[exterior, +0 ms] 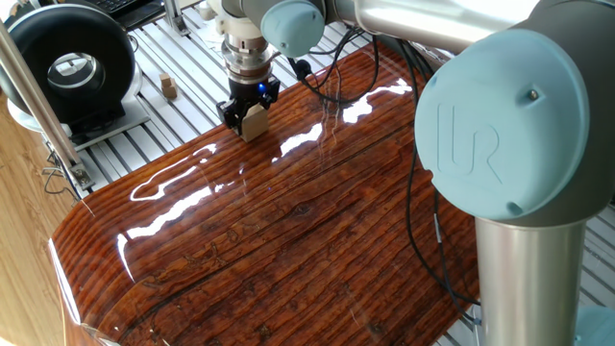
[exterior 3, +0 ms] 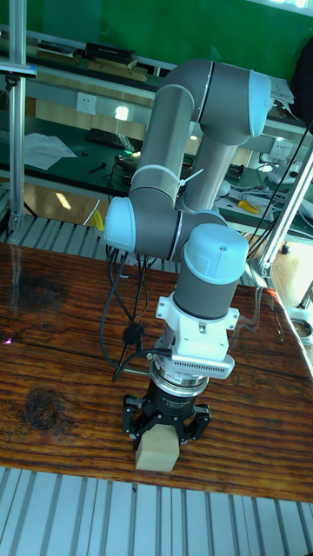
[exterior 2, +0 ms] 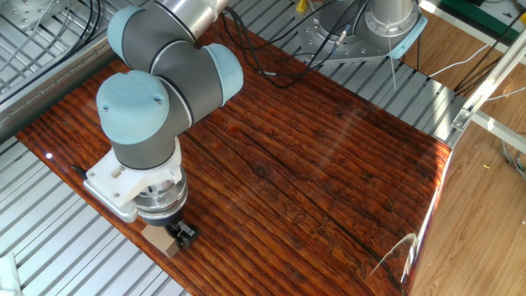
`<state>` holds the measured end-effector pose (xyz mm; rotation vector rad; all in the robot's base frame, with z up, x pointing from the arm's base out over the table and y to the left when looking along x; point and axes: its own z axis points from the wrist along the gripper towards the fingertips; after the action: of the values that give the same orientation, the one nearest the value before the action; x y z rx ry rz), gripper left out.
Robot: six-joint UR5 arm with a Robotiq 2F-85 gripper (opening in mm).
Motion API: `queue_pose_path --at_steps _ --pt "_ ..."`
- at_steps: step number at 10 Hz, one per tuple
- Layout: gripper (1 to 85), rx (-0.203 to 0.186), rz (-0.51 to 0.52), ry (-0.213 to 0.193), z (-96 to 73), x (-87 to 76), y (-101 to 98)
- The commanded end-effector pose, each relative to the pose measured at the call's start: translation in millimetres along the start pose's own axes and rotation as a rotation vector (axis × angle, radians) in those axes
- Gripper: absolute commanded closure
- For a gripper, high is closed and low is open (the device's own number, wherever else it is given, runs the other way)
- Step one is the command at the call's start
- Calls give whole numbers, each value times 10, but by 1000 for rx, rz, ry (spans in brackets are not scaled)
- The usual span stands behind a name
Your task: Hold a small block with the gripper and sweep it from left to right on the table
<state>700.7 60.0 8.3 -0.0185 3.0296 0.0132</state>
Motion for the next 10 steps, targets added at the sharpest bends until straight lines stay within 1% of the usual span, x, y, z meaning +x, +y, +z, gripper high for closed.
queue_pose_path --at_steps 1,4,8,10 --pt "847 -21 10 2 -11 -1 38" --pt "847 -21 24 2 -11 -1 38" --pt "847 -7 36 2 -10 -1 2" --pt "847 -15 43 2 -7 0 25"
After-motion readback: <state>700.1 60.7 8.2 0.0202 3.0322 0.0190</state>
